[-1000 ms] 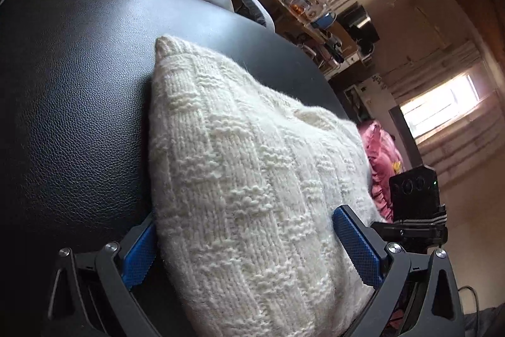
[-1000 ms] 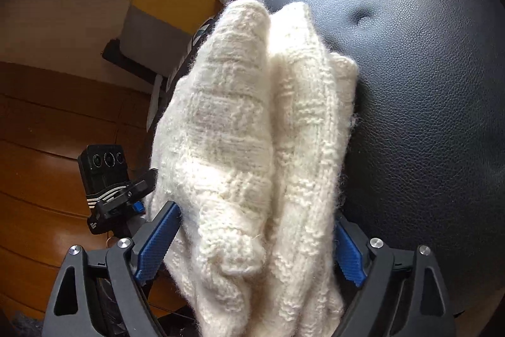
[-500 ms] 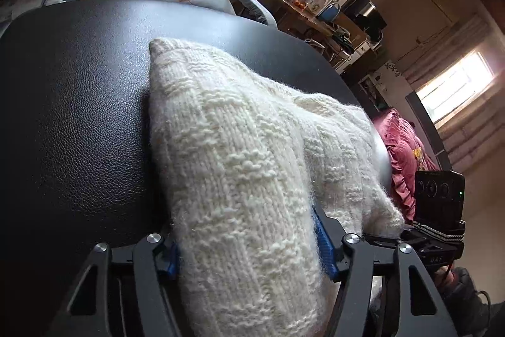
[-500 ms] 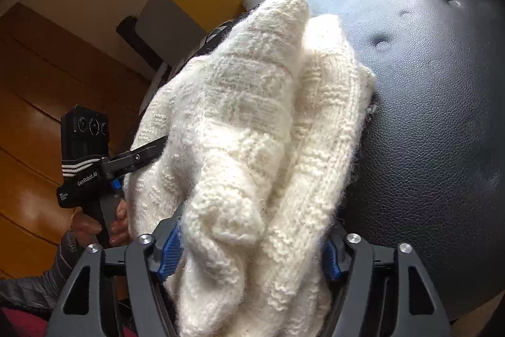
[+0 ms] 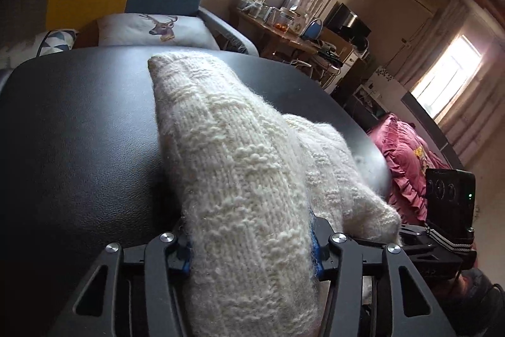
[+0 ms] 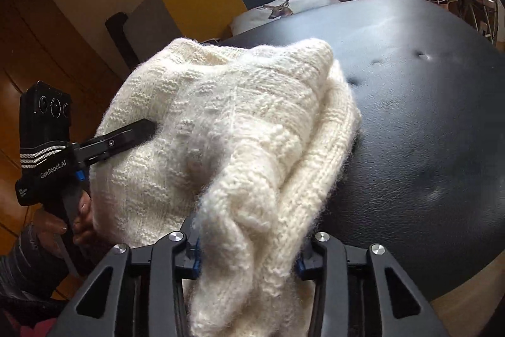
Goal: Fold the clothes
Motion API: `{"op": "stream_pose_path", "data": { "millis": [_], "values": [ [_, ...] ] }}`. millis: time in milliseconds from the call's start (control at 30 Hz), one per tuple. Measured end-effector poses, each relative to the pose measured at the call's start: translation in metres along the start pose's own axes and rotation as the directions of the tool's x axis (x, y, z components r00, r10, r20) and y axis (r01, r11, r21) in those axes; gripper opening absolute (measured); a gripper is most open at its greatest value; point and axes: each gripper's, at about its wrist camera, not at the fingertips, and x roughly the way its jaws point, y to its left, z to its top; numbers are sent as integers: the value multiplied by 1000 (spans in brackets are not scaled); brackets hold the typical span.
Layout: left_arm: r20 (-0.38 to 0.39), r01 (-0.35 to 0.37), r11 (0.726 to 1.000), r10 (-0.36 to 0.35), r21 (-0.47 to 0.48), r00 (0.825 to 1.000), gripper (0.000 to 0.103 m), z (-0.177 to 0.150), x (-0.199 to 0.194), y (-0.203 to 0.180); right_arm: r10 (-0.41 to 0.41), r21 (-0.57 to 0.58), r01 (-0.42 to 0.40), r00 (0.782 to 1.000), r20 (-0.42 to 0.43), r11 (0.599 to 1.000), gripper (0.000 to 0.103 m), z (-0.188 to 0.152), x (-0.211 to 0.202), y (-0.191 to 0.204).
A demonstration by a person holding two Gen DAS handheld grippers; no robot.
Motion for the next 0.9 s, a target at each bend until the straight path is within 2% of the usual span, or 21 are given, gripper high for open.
{"op": "stream_pose_path", "data": {
  "millis": [133, 233, 400, 500, 600, 667, 733, 767, 800, 867, 900],
  "values": [
    [1, 64, 996, -64, 66, 998, 53, 21, 16, -29, -48, 17, 47, 998, 45, 999, 38, 3, -29, -23],
    [-9, 108, 987, -108, 123, 994, 53, 43, 35, -56, -94, 56, 88, 991, 101, 995, 37, 6, -67, -62],
    [-32, 178, 946, -176, 271, 984, 53, 93, 75, -122, -199, 130, 174, 958, 208, 976, 37, 22, -119, -108],
    [-60, 215, 914, -207, 344, 977, 53, 121, 107, -165, -270, 187, 230, 934, 234, 955, 37, 50, -123, -131],
    [-120, 216, 905, -184, 367, 976, 53, 141, 154, -191, -322, 253, 267, 923, 209, 930, 37, 54, -116, -167],
    [-181, 199, 915, -142, 350, 973, 54, 146, 191, -197, -322, 308, 267, 935, 146, 913, 37, 45, -102, -198],
    [-260, 164, 930, -77, 330, 963, 55, 144, 231, -193, -307, 364, 251, 946, 106, 897, 37, 32, -89, -227],
    [-292, 123, 935, -21, 333, 956, 57, 138, 250, -190, -275, 393, 201, 951, 142, 897, 37, 18, -86, -237],
    [-307, 96, 939, 10, 329, 952, 64, 132, 262, -185, -259, 406, 176, 952, 160, 897, 38, 13, -87, -239],
    [-298, 106, 955, -19, 277, 954, 71, 125, 266, -171, -240, 417, 145, 953, 185, 897, 39, 7, -88, -242],
    [-313, 118, 965, -41, 232, 949, 73, 127, 267, -166, -233, 417, 138, 954, 187, 898, 40, 3, -89, -241]
  ]
}}
